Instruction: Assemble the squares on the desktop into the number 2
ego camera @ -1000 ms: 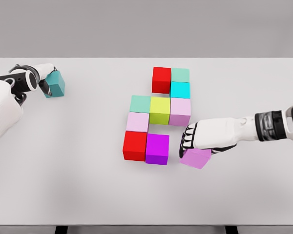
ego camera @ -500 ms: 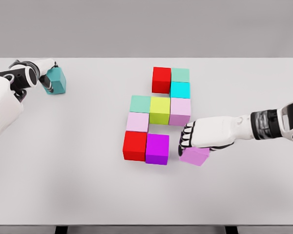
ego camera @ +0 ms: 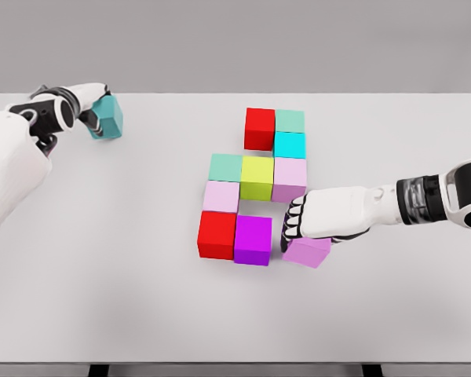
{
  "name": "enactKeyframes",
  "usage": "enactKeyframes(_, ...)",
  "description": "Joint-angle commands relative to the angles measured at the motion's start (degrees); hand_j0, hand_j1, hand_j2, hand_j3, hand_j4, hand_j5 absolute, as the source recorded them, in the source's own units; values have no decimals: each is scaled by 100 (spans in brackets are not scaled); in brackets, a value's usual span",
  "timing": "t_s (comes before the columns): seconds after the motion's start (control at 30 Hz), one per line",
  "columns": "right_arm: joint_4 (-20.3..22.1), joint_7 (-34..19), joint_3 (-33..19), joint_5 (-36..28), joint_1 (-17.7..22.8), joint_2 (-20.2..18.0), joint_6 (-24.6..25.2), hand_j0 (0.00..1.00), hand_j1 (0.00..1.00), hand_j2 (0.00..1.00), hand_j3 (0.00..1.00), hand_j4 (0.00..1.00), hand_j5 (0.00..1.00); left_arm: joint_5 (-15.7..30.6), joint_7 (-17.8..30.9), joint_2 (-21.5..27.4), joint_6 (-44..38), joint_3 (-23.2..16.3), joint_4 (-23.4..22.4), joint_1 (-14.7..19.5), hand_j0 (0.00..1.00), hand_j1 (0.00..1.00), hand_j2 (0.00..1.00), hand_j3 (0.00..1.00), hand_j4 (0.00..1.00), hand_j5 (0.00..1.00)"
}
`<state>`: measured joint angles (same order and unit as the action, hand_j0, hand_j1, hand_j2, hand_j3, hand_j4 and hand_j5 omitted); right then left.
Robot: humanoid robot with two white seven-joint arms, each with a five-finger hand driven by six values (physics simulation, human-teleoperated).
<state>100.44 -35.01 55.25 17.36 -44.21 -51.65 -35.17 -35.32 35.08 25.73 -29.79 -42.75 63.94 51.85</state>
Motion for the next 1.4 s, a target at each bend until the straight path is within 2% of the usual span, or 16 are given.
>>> enactKeyframes(0.0, 2, 1, -15, -31, 0, -3, 17, 64, 64, 64, 64, 64, 64, -37, -8, -94, 8, -5, 5, 0, 37, 37, 37, 37, 37, 37)
enactKeyframes(0.1, -7, 1, -32, -31, -61, -3, 17, 64, 64, 64, 64, 64, 64, -212, -8, -278, -27, 4, -13, 44, 37, 37, 37, 37, 37, 37)
enactKeyframes(0.4, -51, 1, -32, -14, -88, 32, 17, 64, 64, 64, 64, 64, 64, -230, -8, -533, -53, -5, -66, 97, 36, 36, 36, 36, 36, 36)
enactKeyframes(0.47, -69, 1, -32, 83, -79, 155, 17, 65, 65, 65, 65, 65, 65, -309, -8, -586, -62, 4, -75, 114, 36, 36, 36, 36, 36, 36)
enactKeyframes(1.03, -60, 1, -59, 153, -88, 147, 17, 66, 66, 66, 66, 66, 66, -652, -8, -1210, -176, 4, -57, 123, 35, 35, 35, 35, 35, 35)
enactKeyframes(1.07, -33, 1, -50, 153, -79, 146, 17, 80, 80, 80, 80, 80, 80, -652, -8, -1210, -246, -5, -39, 123, 35, 35, 35, 35, 35, 35)
enactKeyframes(1.1, -25, 1, -59, 153, -79, 138, 17, 100, 100, 100, 100, 100, 100, -643, -8, -1210, -343, 4, -13, 123, 35, 35, 35, 35, 35, 35)
enactKeyframes(1.2, -7, 1, -120, 101, -88, 85, 17, 100, 100, 100, 100, 100, 100, -634, -8, -1228, -414, 4, 5, 114, 35, 35, 35, 35, 35, 35)
enactKeyframes(1.23, -7, 1, -330, 48, -79, 76, 17, 100, 100, 100, 100, 100, 100, -643, -8, -1298, -414, 4, 5, 114, 35, 35, 35, 35, 35, 35)
enactKeyframes(1.3, -7, 1, -787, -417, -70, -46, 17, 100, 100, 100, 100, 100, 100, -634, -8, -1325, -414, -5, 5, 114, 35, 35, 35, 35, 35, 35)
enactKeyframes(1.37, -33, 1, -1218, -1015, -61, -380, 17, 100, 100, 100, 100, 100, 100, -634, -8, -1403, -414, -14, 13, 106, 35, 35, 35, 35, 35, 35)
